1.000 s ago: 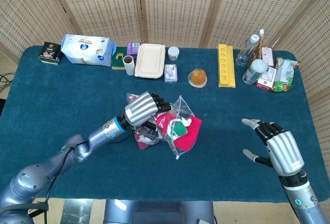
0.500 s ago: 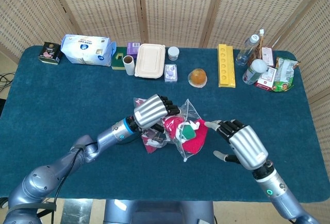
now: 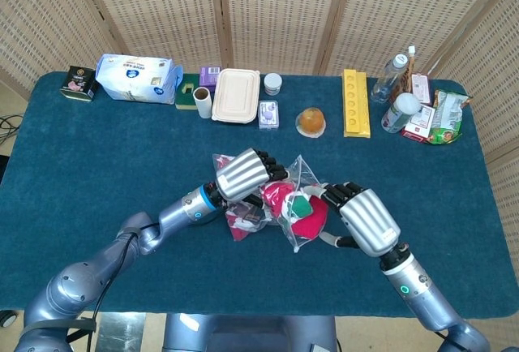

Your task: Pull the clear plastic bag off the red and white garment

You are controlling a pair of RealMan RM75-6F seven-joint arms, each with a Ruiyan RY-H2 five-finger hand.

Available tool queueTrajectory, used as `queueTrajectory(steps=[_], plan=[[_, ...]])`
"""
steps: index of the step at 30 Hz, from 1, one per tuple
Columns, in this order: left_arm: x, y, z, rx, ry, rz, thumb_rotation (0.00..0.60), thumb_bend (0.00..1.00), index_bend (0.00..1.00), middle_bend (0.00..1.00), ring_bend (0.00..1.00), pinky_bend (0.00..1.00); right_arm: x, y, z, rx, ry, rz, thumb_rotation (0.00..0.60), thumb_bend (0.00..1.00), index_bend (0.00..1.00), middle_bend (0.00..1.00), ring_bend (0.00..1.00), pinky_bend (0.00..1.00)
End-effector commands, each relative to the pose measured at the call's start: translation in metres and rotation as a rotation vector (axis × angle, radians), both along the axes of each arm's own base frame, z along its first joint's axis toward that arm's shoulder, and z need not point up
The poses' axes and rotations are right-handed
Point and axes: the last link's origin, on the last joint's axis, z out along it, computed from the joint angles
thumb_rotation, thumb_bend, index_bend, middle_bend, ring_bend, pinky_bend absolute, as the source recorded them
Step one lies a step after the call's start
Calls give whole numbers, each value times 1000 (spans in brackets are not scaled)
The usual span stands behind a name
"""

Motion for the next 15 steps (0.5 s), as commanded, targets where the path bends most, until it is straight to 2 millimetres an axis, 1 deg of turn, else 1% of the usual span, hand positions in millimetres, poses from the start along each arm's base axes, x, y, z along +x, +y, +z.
queueTrajectory(steps=[1, 4, 7, 11, 15], plan=[[1, 0, 0, 12, 0, -2, 600, 433, 808, 697, 688, 715, -1, 0, 3, -6, 1, -3, 600, 44, 213, 344, 432, 434], [-1, 3, 2, 32, -3, 6, 600, 434, 808, 697, 688, 715, -3, 3, 10, -28, -12, -14, 600, 43, 180, 330, 418, 421], [-1, 4, 3, 40, -8, 11, 600, 436, 807, 697, 688, 715, -3, 4, 11, -37, -19, -15, 600, 43, 118, 294, 395, 406], [-1, 5, 5, 50, -15, 15, 600, 437, 807, 697, 688, 714, -3, 3, 8, -30, -35, -27, 600, 43, 37, 257, 372, 398], [1, 5, 5, 52, -26, 18, 600, 438, 807, 697, 688, 712, -2, 1, 3, -16, -36, -36, 600, 44, 2, 240, 361, 395]])
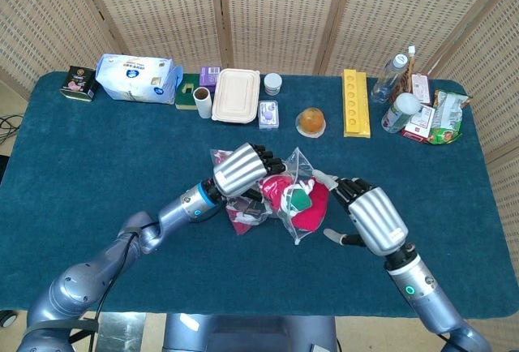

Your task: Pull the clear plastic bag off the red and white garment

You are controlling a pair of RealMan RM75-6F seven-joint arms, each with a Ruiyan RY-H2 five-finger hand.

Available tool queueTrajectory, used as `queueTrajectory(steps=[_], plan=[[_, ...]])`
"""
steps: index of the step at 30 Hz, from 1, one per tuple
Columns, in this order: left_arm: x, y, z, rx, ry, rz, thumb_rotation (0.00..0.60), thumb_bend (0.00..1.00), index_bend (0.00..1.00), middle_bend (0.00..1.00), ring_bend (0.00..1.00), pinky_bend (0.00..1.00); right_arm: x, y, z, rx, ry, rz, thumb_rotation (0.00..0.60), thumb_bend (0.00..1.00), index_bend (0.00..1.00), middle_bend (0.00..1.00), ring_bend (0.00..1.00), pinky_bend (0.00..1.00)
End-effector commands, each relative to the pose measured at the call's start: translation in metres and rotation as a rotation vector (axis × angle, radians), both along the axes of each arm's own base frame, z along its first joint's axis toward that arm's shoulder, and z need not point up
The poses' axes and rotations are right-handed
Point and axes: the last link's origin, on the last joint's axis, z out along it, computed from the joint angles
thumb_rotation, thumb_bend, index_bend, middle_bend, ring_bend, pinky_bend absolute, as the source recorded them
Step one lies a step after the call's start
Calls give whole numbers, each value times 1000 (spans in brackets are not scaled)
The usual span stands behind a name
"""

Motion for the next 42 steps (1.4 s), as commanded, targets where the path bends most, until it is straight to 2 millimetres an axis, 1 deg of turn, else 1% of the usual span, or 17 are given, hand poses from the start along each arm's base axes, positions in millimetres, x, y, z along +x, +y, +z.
queueTrajectory(steps=[1, 15, 22, 24, 29, 31, 35, 38, 41, 42], plan=[[1, 0, 0, 0, -6, 1, 600, 438, 807, 697, 688, 712, 1, -2, -3, 8, 1, -7, 600, 43, 0, 232, 355, 391], [7, 1, -2, 11, -19, 8, 600, 445, 808, 697, 688, 710, 1, 4, -4, 10, -9, -41, 600, 39, 0, 178, 297, 349], [10, -1, -2, 5, -31, 6, 600, 444, 807, 697, 688, 710, 3, -3, -11, -8, -11, -35, 600, 38, 0, 178, 298, 344], [11, -2, -2, 3, -33, -3, 600, 443, 807, 697, 688, 710, 5, -9, -16, -8, 3, -38, 600, 37, 0, 180, 302, 342], [10, -3, -5, -2, -22, -4, 600, 443, 807, 697, 688, 710, 9, -14, -20, -15, 14, -33, 600, 35, 10, 216, 353, 362], [11, -4, -6, -5, -20, -3, 600, 443, 807, 697, 688, 710, 11, -16, -21, -20, 17, -29, 600, 36, 54, 238, 380, 376], [11, -4, -8, -9, -16, -3, 600, 443, 808, 697, 689, 710, 17, -20, -23, -35, 1, -6, 600, 67, 263, 289, 439, 422], [10, -4, -9, -10, -13, -2, 600, 442, 807, 697, 689, 709, 19, -21, -24, -45, -21, 16, 600, 105, 385, 325, 475, 448], [10, -4, -10, -12, -9, 0, 600, 441, 807, 696, 688, 708, 20, -23, -25, -51, -29, 23, 600, 131, 447, 336, 492, 456], [9, -4, -10, -12, -8, 0, 600, 441, 808, 696, 688, 707, 20, -23, -25, -50, -29, 23, 600, 135, 452, 338, 494, 458]])
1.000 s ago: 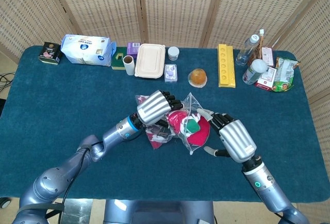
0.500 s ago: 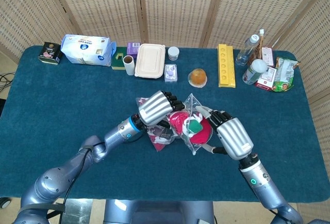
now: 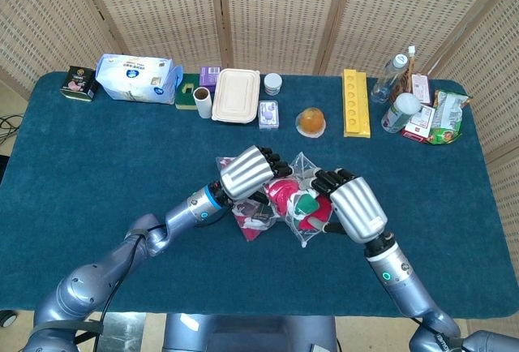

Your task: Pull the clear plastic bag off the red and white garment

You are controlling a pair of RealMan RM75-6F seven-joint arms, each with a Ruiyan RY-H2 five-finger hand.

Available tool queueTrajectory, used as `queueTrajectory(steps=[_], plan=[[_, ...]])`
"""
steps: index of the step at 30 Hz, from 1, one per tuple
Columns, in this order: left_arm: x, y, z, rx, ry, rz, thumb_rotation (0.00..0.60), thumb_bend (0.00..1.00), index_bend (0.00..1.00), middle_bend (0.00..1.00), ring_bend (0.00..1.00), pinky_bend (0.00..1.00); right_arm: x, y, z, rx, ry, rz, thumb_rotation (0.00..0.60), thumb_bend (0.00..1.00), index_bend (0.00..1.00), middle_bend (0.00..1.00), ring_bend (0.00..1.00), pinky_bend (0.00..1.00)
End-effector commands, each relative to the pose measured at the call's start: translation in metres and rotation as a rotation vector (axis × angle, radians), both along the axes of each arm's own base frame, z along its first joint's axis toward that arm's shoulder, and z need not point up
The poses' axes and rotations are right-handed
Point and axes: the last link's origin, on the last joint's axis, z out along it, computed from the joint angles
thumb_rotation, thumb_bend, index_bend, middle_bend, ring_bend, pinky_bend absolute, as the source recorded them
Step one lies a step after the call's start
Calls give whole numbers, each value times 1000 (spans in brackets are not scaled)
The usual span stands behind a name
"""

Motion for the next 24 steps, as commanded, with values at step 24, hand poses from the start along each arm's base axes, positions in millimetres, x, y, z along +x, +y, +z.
queueTrajectory(steps=[24], plan=[[-5, -5, -1, -8, 19, -35, 600, 436, 808, 697, 688, 700, 2, -10, 5, -31, 68, -20, 600, 214, 472, 371, 545, 524]])
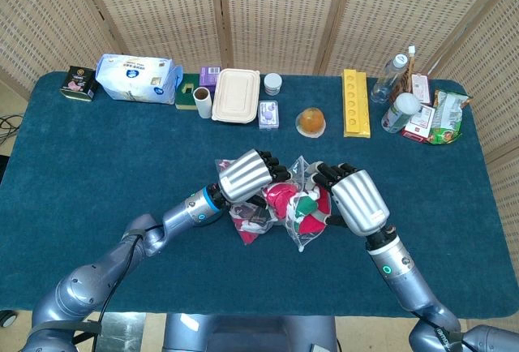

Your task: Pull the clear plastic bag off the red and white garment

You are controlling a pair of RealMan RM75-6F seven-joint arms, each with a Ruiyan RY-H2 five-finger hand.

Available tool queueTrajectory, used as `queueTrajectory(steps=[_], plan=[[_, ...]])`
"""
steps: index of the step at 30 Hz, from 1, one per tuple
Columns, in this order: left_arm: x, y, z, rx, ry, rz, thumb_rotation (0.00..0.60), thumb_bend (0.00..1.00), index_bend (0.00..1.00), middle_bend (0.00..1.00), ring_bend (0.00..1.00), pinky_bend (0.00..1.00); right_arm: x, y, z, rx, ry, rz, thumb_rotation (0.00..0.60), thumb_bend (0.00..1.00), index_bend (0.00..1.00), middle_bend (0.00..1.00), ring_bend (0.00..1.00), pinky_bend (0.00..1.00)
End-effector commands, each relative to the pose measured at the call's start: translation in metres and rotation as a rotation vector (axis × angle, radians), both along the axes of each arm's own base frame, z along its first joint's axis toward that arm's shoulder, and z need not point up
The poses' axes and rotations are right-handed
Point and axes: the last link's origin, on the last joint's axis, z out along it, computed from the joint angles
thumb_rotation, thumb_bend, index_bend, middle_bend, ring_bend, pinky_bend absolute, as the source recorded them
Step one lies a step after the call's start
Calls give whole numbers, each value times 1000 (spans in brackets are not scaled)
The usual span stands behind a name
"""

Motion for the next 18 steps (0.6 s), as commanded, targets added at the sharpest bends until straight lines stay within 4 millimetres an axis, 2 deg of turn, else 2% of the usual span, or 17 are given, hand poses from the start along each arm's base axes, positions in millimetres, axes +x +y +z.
queueTrajectory(steps=[1, 18], plan=[[0, 0, 0, 1, 4, -3, 600, 435, 808, 697, 688, 699, 1, -1, 0, 5, 14, -8, 600, 227, 477, 373, 545, 525], [1, -2, -7, -11, 32, 0, 600, 435, 807, 697, 688, 689, 5, 1, -2, 50, -3, -29, 600, 312, 565, 421, 574, 536]])
